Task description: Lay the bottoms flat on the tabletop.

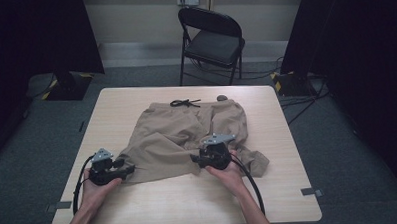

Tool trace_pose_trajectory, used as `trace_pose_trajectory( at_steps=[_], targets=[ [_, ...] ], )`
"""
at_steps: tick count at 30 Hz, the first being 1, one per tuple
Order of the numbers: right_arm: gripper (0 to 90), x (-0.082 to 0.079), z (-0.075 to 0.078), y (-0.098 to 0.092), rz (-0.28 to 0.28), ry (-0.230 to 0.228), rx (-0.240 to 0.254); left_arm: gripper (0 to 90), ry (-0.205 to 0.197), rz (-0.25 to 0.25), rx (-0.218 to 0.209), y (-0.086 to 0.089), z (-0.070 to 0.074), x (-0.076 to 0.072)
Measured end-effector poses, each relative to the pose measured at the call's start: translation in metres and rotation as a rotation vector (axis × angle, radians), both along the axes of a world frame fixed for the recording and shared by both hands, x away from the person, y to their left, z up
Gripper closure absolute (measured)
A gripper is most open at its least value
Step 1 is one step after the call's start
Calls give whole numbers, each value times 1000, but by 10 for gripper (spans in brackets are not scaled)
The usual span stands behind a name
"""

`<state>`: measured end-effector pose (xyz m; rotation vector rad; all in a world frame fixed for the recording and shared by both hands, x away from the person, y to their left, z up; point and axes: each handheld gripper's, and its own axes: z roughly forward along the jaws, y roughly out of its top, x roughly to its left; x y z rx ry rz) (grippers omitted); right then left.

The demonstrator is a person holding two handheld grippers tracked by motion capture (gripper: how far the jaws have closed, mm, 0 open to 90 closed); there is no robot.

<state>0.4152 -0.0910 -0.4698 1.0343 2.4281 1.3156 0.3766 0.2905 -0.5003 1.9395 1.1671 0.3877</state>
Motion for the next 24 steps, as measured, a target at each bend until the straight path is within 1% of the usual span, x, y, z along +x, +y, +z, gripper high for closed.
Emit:
trace_pose_trajectory(
  at_steps=[1, 3, 4, 5, 6, 7, 8, 9, 10, 11, 12, 13, 14, 15, 18, 19, 21, 23, 24],
  targets=[
    [655, 0, -2, 1, -1, 7, -5, 448, -15, 6, 42, -3, 1, 0],
    [741, -1, -5, 3, 7, 13, -4, 584, -30, 13, 85, -4, 1, 1],
    [769, -3, -4, 3, 13, 11, 1, 668, -31, 23, 74, -2, 1, 1],
    [778, -4, -2, 4, 20, 9, 6, 744, -19, 22, 61, 1, 1, 2],
    [787, -5, -1, 4, 21, 8, 12, 814, -7, 23, 34, 3, 0, 2],
    [795, -7, 1, 4, 26, 6, 17, 871, 8, 19, 8, 6, 0, 2],
    [799, -8, 3, 3, 31, 5, 20, 898, 25, 9, -20, 9, -1, 2],
    [799, -10, 5, 3, 36, 3, 20, 900, 35, 4, -40, 11, -1, 1],
    [799, -12, 6, 2, 39, 2, 18, 900, 37, 5, -51, 12, -1, 0],
    [797, -15, 7, 2, 45, 0, 19, 900, 39, 6, -71, 13, 0, -1],
    [795, -17, 8, 2, 50, -1, 20, 900, 38, 3, -99, 15, 1, -3],
    [791, -20, 9, 2, 55, -2, 22, 900, 29, -1, -116, 16, 4, -5],
    [790, -24, 9, 2, 63, -3, 30, 900, 20, -13, -115, 17, 7, -7],
    [791, -27, 9, 2, 69, -5, 28, 900, 17, -17, -139, 17, 10, -10],
    [822, -35, 7, 1, 82, 6, 31, 900, 2, -29, -163, 18, 17, -16],
    [837, -38, 7, 1, 82, 12, 32, 900, -5, -34, -170, 19, 19, -18],
    [845, -45, 9, 1, 90, 16, 46, 900, -12, -36, -148, 19, 21, -21],
    [845, -50, 11, 0, 96, 2, 46, 898, -2, -27, -142, 21, 18, -19],
    [846, -50, 12, 0, 95, 2, 48, 842, 12, -13, -141, 20, 16, -17]
  ],
)
